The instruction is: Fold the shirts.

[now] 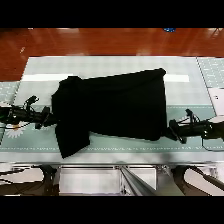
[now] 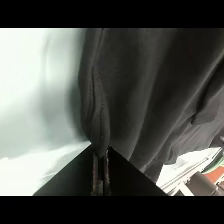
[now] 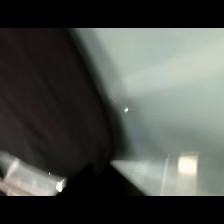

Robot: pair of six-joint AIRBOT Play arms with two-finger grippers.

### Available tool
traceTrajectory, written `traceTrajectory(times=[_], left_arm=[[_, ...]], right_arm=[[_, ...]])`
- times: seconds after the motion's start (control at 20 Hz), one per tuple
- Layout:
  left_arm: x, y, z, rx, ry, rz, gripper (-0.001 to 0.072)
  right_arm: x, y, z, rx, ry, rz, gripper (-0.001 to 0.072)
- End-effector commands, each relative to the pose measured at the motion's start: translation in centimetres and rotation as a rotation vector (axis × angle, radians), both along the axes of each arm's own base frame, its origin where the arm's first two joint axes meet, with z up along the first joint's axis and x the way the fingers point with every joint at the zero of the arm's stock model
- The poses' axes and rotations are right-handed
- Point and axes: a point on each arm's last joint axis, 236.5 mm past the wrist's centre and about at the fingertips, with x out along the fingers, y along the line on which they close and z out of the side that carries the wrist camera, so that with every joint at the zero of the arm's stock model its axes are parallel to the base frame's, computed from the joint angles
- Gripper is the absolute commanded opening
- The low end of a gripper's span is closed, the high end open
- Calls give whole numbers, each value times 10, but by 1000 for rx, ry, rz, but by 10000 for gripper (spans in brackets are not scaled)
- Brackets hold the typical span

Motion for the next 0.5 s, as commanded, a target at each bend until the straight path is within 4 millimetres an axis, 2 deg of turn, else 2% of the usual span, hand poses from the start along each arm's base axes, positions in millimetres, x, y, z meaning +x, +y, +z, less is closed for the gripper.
traceTrajectory(times=[0.0,0.05,0.1,0.15,0.2,0.25,0.3,0.4,0.45], left_arm=[[-1,-4,12,-29,-4,-21,26],[8,-1,22,-21,-41,-19,26],[27,2,44,-20,-118,2,25],[52,5,74,-26,-220,37,25],[81,9,119,-38,-360,82,25],[105,10,169,-49,-506,118,26],[120,8,228,-56,-662,135,25],[123,3,334,-13,-923,153,25],[117,4,383,58,-1055,165,25]], right_arm=[[53,38,44,141,-219,44,24],[67,43,67,165,-274,83,24],[85,42,94,149,-353,125,24],[106,37,126,113,-439,144,24],[128,28,163,55,-539,149,24],[149,18,212,-16,-664,151,24],[164,7,263,-106,-789,150,24],[174,-11,361,-273,-993,128,24],[167,-16,405,-349,-1081,121,24]])
